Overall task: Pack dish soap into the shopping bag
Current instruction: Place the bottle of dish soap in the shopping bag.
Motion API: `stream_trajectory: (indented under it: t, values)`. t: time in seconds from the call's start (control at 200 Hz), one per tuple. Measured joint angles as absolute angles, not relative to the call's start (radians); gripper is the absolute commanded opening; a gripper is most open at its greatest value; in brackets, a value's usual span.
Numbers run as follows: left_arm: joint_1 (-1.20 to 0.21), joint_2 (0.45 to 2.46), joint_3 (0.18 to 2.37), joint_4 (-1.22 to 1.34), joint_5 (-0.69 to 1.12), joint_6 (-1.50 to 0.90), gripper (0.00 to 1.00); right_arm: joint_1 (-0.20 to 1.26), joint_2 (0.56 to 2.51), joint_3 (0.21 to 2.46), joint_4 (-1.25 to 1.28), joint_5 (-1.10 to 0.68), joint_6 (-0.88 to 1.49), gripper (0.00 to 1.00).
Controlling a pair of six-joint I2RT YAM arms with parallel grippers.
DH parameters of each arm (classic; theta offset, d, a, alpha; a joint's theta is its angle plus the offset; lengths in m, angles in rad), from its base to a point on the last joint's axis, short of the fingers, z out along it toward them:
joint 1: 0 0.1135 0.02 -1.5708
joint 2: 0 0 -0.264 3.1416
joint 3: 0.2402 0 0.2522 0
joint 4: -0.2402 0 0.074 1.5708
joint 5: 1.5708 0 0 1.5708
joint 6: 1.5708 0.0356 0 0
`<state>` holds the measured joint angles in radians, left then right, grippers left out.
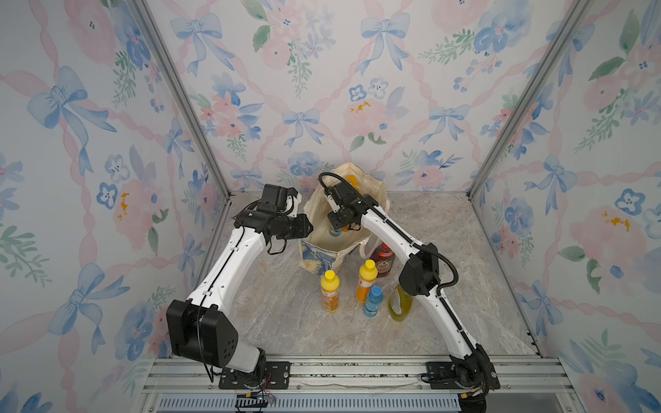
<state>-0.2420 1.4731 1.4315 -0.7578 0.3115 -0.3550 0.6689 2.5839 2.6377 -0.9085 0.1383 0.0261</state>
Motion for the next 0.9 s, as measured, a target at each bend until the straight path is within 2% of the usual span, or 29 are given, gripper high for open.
stream_trajectory:
  t: [0.22, 0.48, 0.66, 0.9]
  values:
    - [-0.242, 1.474, 1.431, -0.758, 0.292, -0.336, 0.27, 0.67, 2.583, 2.635, -0.898, 0.139, 0.031, 0.57]
    - [-0.253, 1.483, 1.431, -0.758, 0.276, -0.313, 0.27, 0.671, 2.55, 2.634, -0.864, 0.144, 0.036, 0.73]
    - [-0.268, 1.489, 1.431, -0.757, 0.261, -0.304, 0.25, 0.674, 2.499, 2.633, -0.836, 0.147, 0.032, 0.77]
    - [-0.277, 1.489, 1.431, -0.757, 0.249, -0.295, 0.22, 0.677, 2.474, 2.633, -0.796, 0.154, 0.033, 0.76]
